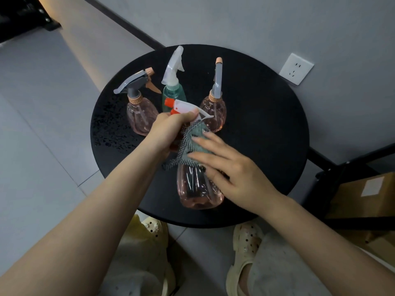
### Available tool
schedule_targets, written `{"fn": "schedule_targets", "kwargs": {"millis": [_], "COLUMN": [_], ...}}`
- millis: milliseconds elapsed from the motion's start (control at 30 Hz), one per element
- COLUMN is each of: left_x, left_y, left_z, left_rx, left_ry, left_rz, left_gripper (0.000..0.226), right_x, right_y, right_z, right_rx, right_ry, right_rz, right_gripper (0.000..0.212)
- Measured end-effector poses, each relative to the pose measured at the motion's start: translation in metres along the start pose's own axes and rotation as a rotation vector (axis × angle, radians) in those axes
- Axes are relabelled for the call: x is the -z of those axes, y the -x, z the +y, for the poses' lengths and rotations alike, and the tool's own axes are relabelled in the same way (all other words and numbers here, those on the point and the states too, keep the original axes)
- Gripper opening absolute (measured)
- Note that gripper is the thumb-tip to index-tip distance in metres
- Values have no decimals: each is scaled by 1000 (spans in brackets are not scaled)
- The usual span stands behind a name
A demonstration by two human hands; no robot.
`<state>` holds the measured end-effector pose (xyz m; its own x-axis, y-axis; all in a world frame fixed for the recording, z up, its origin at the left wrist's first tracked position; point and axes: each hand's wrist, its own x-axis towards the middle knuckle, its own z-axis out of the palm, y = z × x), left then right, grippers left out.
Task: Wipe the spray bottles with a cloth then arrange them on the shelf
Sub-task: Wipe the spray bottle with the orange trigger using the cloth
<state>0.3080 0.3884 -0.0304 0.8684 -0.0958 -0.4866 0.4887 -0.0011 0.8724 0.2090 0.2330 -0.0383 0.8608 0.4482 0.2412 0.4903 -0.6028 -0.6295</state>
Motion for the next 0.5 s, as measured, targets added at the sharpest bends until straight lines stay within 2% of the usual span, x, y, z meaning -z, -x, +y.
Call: {"fn": "schedule_targets", "kwargs": {"millis": [67, 167, 300, 400, 500], "left_x": [0, 3, 10, 14, 14], "left_y": [-1, -1, -4, -5, -6], "left_z": [0, 2, 6, 7, 5], "left_rx": [11, -3, 6, -1, 9], "left_ry": [18, 0, -29, -74, -77], "left_rz": [-2, -5, 32, 16, 5], "left_gripper": [26, 25, 56, 43, 36], "right_x": [-1, -4, -4, -7, -8], "right_y": [-1, 1, 8, 14, 16], "right_z": [-1, -3, -3, -4, -5], "right_rx": [-54, 34, 300, 460, 510], "right_ry": [-51, 46, 279, 397, 436], "right_rz": [25, 1, -83, -158, -176], "right_gripper": [38, 36, 30, 27, 29]}}
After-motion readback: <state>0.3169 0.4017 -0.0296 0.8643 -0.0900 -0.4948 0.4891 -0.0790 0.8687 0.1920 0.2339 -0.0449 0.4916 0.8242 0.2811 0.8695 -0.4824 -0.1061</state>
